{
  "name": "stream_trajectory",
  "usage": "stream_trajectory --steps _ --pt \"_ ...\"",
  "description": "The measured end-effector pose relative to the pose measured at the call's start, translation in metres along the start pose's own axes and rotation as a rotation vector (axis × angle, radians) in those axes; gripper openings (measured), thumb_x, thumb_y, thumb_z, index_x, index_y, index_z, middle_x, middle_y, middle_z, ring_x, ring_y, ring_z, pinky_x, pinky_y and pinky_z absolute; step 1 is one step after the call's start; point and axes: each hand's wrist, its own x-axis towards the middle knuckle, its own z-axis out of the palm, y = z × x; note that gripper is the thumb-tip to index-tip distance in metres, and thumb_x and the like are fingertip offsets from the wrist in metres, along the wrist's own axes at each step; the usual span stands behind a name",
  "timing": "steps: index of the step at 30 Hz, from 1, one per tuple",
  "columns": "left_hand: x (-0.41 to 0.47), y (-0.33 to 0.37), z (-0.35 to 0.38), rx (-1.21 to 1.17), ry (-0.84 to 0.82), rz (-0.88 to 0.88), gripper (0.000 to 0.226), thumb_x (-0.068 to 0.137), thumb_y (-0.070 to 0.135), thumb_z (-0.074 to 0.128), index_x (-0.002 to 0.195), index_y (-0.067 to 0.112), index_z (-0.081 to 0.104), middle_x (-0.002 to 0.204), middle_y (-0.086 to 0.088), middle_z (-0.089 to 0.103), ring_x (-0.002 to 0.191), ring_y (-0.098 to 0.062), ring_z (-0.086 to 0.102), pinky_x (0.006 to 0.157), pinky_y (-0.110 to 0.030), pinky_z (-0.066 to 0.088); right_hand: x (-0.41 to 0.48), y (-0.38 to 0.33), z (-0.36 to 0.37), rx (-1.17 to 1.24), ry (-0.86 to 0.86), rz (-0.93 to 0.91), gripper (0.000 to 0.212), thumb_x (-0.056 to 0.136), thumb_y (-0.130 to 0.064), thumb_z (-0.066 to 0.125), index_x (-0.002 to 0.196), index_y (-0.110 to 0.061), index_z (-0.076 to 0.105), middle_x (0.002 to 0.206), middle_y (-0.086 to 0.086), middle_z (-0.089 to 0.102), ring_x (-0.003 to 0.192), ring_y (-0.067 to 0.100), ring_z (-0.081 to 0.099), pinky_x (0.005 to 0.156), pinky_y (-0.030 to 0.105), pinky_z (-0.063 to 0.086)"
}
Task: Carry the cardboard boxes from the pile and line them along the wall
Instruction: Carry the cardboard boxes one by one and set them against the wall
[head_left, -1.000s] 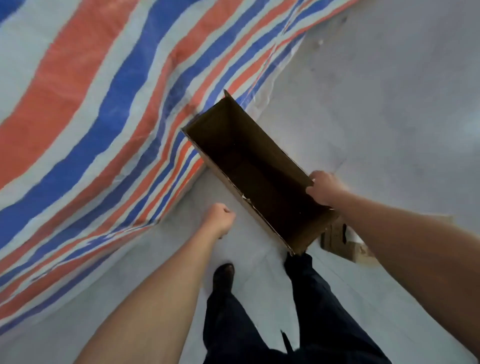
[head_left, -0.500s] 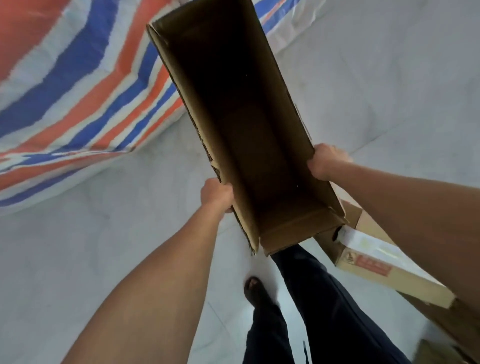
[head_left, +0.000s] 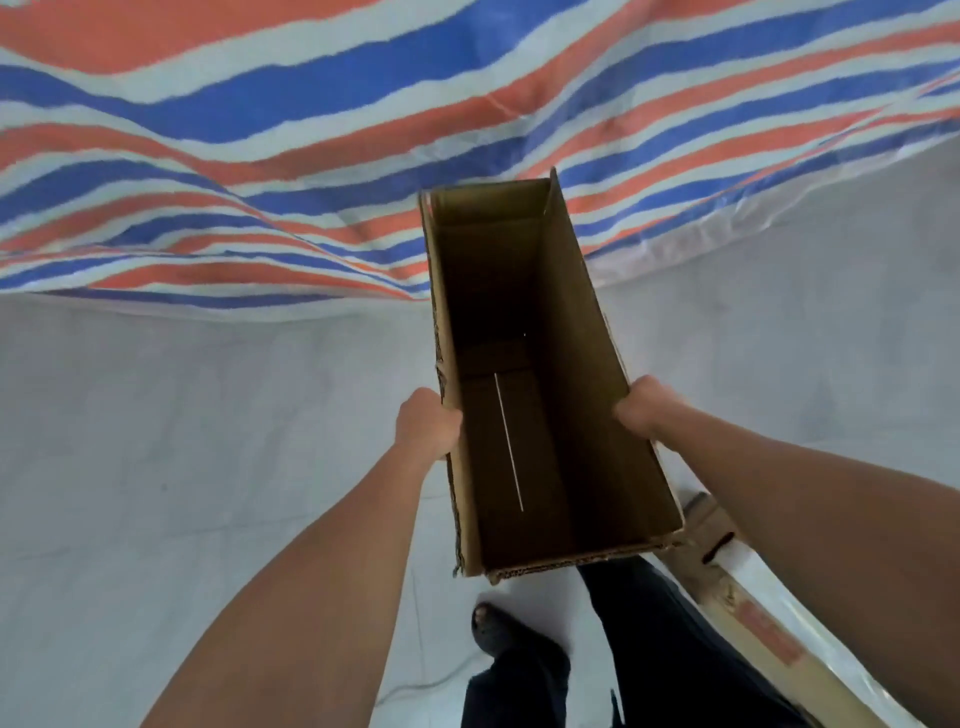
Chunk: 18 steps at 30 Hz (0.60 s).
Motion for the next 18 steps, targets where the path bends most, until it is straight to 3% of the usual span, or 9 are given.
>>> stream_trajectory --steps 9,14,18 --pt "-0.116 -0.176 -0.16 -0.256 0.235 -0.029 0.017 0.092 0.013 0.054 0.096 -0.002 0.062 0.094 -0.019 0.066 0.078 -0.031 0.068 0.071 -0.041 0.062 -0.16 -0.162 0.072 -0.17 0.163 -0.367 0.021 0.095 -0.023 0.051 0.105 -0.006 0.057 0.089 0.009 0.057 0.085 0.026 0.058 0.071 0.034 0.047" --pt "-0.181 -0.276 -0.243 -0.357 0.409 -0.036 0.018 0.093 0.014 0.053 0.079 0.002 0.056 0.076 -0.014 0.059 0.074 -0.033 0.068 0.071 -0.044 0.062 -0.245 -0.271 0.116 -0.332 0.19 -0.625 0.028 0.095 -0.023 0.05 0.113 -0.002 0.058 0.108 0.017 0.06 0.09 0.028 0.057 0.077 0.035 0.047" --pt "-0.219 -0.357 -0.299 -0.446 0.54 -0.101 0.022 0.094 0.017 0.054 0.075 0.004 0.054 0.071 -0.013 0.06 0.07 -0.031 0.068 0.071 -0.042 0.061 -0.302 -0.362 0.164 -0.43 0.221 -0.819 0.015 0.096 -0.027 0.051 0.102 -0.013 0.049 0.101 0.005 0.055 0.09 0.023 0.057 0.079 0.034 0.047"
